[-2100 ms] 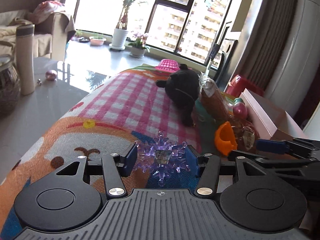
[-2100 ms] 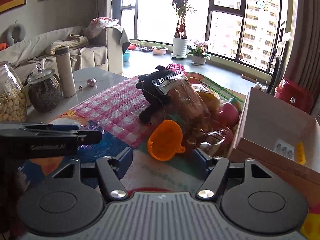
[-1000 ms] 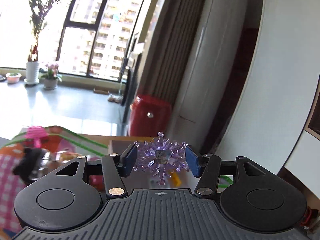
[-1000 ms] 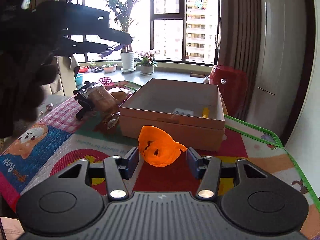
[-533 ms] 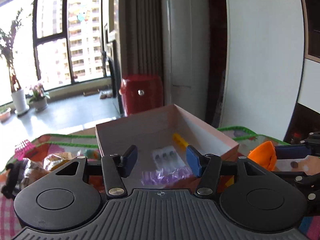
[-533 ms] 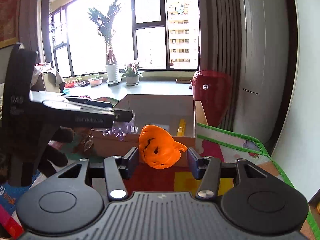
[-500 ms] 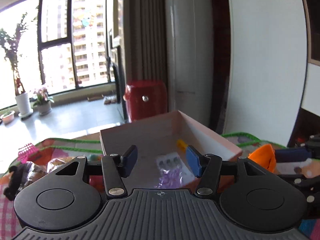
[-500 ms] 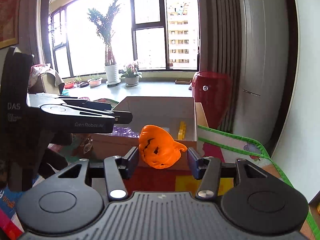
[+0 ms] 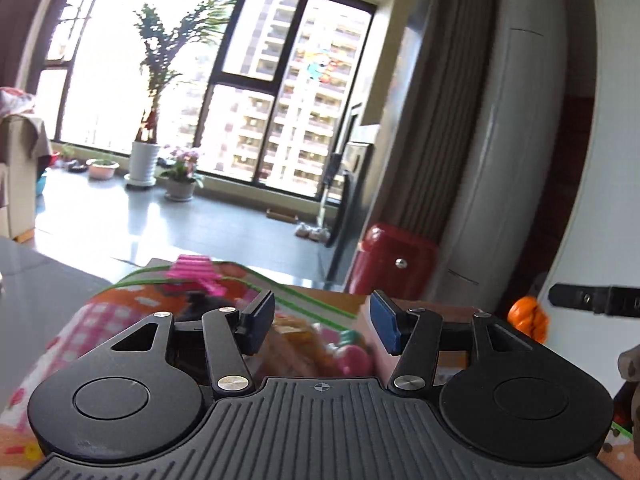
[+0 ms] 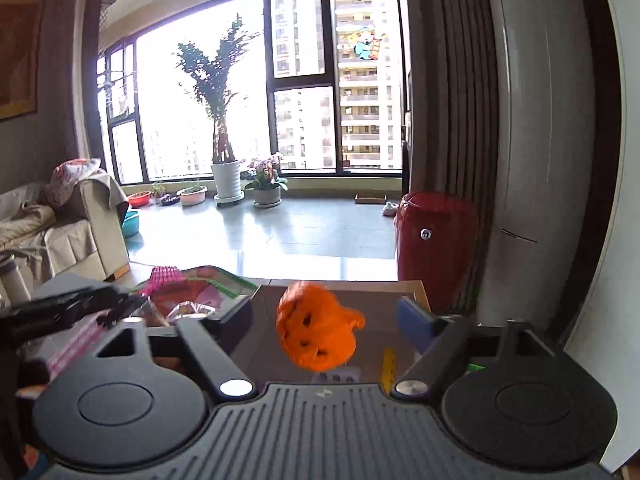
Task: Organize objects
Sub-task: 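Drop the snowflake into the box with the left tool while the right tool drops the orange cup in, then grasp the wrapped bread pastry with the left tool while the right tool grasps the black plush toy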
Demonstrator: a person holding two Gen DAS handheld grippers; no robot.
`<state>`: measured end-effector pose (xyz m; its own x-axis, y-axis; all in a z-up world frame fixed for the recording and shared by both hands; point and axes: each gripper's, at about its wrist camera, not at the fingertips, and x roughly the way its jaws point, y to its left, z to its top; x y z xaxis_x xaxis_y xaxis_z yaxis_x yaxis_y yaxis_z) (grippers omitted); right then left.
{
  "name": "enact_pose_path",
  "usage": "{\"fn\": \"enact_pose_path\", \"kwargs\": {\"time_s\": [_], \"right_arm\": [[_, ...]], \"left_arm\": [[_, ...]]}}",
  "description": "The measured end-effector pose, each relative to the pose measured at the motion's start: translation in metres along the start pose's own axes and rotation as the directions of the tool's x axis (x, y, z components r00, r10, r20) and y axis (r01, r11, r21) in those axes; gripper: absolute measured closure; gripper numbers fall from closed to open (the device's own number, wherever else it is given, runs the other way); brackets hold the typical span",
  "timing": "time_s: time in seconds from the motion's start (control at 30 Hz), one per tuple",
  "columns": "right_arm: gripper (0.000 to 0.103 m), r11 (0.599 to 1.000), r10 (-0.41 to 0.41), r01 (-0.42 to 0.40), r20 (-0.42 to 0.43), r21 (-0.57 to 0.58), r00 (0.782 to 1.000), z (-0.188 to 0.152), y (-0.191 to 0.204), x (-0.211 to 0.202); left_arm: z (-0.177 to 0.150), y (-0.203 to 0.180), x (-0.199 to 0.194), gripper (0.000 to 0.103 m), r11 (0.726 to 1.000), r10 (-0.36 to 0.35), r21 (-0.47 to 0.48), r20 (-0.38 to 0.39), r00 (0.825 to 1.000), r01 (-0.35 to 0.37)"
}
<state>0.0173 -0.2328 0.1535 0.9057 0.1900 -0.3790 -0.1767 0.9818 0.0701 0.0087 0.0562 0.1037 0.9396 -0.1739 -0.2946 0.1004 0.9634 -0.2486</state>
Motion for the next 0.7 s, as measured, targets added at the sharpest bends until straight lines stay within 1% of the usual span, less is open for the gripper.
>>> {"fn": "enact_pose_path", "kwargs": {"time_s": [0.03, 0.07, 0.1, 0.13, 0.17, 0.2, 0.23, 0.3, 0.37, 0.43, 0.5, 0.57, 0.63, 0.7], "right_arm": [[0.009, 1.000, -0.014, 0.014, 0.017, 0.010, 1.000, 0.001, 0.001, 0.003], [0.008, 1.000, -0.016, 0.015, 0.022, 0.005, 1.000, -0.002, 0.003, 0.005], [0.006, 1.000, -0.005, 0.005, 0.021, -0.002, 1.000, -0.008, 0.006, 0.006], [0.002, 1.000, 0.003, -0.003, 0.013, -0.005, 1.000, -0.019, 0.010, 0.006], [0.001, 1.000, 0.002, -0.002, -0.003, -0.012, 1.000, -0.032, 0.013, 0.006], [0.001, 1.000, -0.008, 0.007, -0.033, -0.030, 0.999, -0.047, 0.015, 0.010], [0.001, 0.999, -0.025, 0.022, -0.063, -0.050, 0.998, -0.061, 0.016, 0.013], [0.001, 0.997, -0.053, 0.046, -0.109, -0.067, 0.993, -0.088, 0.013, 0.012], [0.000, 0.998, -0.049, 0.042, -0.148, -0.047, 0.988, -0.106, 0.009, 0.007], [0.000, 0.999, -0.044, 0.042, -0.166, -0.014, 0.985, -0.117, 0.003, 0.002], [0.000, 0.998, -0.052, 0.055, -0.167, 0.010, 0.985, -0.125, -0.004, -0.001], [0.000, 0.997, -0.063, 0.071, -0.183, 0.040, 0.981, -0.131, -0.009, 0.004], [0.000, 0.995, -0.049, 0.066, -0.213, 0.076, 0.976, -0.133, -0.016, 0.009], [0.000, 0.995, -0.040, 0.058, -0.205, 0.084, 0.978, -0.134, -0.016, 0.007]], "left_arm": [[0.000, 0.008, -0.002, 0.045, 1.000, 0.012, 0.012, -0.027, 1.000, -0.012], [-0.001, 0.013, -0.003, 0.045, 0.999, 0.014, 0.038, -0.070, 0.997, -0.011], [-0.005, 0.017, -0.001, 0.045, 0.997, 0.004, 0.071, -0.124, 0.992, 0.005], [-0.010, 0.018, 0.003, 0.045, 0.994, -0.014, 0.101, -0.174, 0.985, 0.032], [-0.017, 0.017, 0.005, 0.045, 0.991, -0.034, 0.120, -0.210, 0.977, 0.061], [-0.025, 0.017, 0.008, 0.045, 0.990, -0.049, 0.121, -0.231, 0.972, 0.078], [-0.032, 0.016, 0.011, 0.045, 0.991, -0.053, 0.106, -0.244, 0.968, 0.081], [-0.040, 0.021, 0.017, 0.045, 0.998, -0.056, 0.028, -0.250, 0.967, 0.065], [-0.041, 0.028, 0.024, 0.045, 0.995, -0.067, -0.086, -0.246, 0.967, 0.047], [-0.044, 0.030, 0.027, 0.045, 0.982, -0.071, -0.189, -0.256, 0.964, 0.022], [-0.044, 0.030, 0.036, 0.045, 0.967, -0.058, -0.255, -0.259, 0.964, -0.011], [-0.043, 0.029, 0.047, 0.045, 0.961, -0.035, -0.274, -0.249, 0.968, -0.035], [-0.039, 0.026, 0.062, 0.045, 0.962, 0.015, -0.262, -0.242, 0.970, -0.080], [-0.036, 0.026, 0.076, 0.045, 0.955, 0.058, -0.272, -0.225, 0.973, -0.120]]}}
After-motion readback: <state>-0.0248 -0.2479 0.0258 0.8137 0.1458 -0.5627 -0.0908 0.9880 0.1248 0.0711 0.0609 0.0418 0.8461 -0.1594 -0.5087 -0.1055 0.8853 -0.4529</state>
